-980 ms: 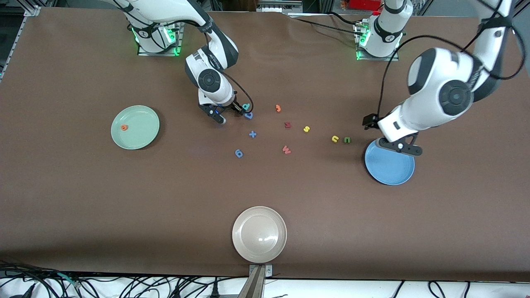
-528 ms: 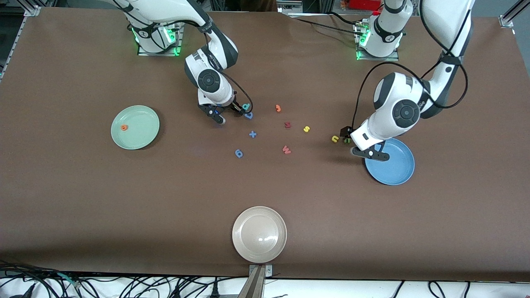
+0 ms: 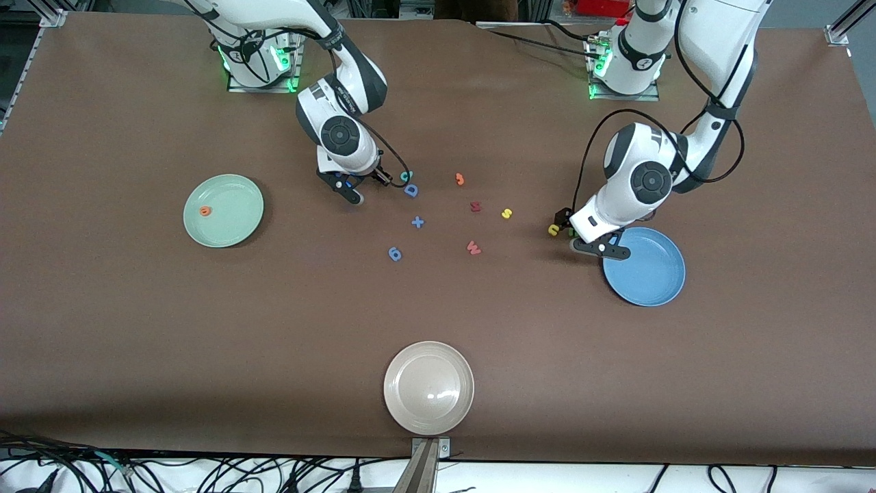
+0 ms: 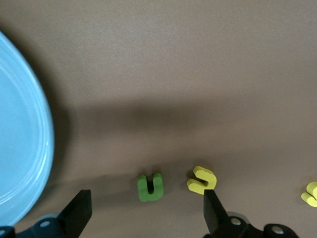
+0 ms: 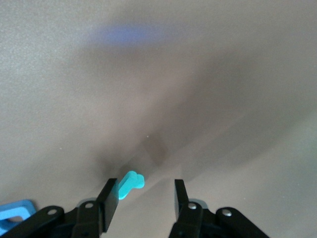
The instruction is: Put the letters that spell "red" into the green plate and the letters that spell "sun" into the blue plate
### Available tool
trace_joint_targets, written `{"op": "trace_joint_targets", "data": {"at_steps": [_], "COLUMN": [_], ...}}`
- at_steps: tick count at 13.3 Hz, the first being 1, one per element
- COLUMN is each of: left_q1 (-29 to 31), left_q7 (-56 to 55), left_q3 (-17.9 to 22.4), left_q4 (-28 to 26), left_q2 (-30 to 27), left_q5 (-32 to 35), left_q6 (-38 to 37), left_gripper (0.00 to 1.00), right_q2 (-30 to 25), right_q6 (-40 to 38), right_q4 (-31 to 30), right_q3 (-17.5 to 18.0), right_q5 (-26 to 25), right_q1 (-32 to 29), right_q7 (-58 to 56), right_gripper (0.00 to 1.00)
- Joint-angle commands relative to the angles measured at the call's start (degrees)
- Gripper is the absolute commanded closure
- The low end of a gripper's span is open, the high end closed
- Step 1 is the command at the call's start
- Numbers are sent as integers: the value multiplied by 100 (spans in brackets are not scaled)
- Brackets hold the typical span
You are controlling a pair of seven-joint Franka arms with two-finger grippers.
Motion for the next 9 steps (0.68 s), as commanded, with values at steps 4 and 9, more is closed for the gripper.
{"op": "trace_joint_targets", "data": {"at_steps": [4, 9], "left_q1": [-62, -132], "left_q7": [-32, -24], "left_q3": [21, 38], "left_q4": [-11, -11], "left_q2": [149, 281], "left_q5": [-62, -53], "left_q6": [164, 164], "left_gripper": [11, 22], "right_q2": [128, 128], "right_q6": [419, 437], "right_q4": [-104, -95], "right_q3": [-74, -66], "right_q5": [-106, -98], "right_q1": [69, 69], "right_q7": [29, 100], "right_gripper": [46, 47]}}
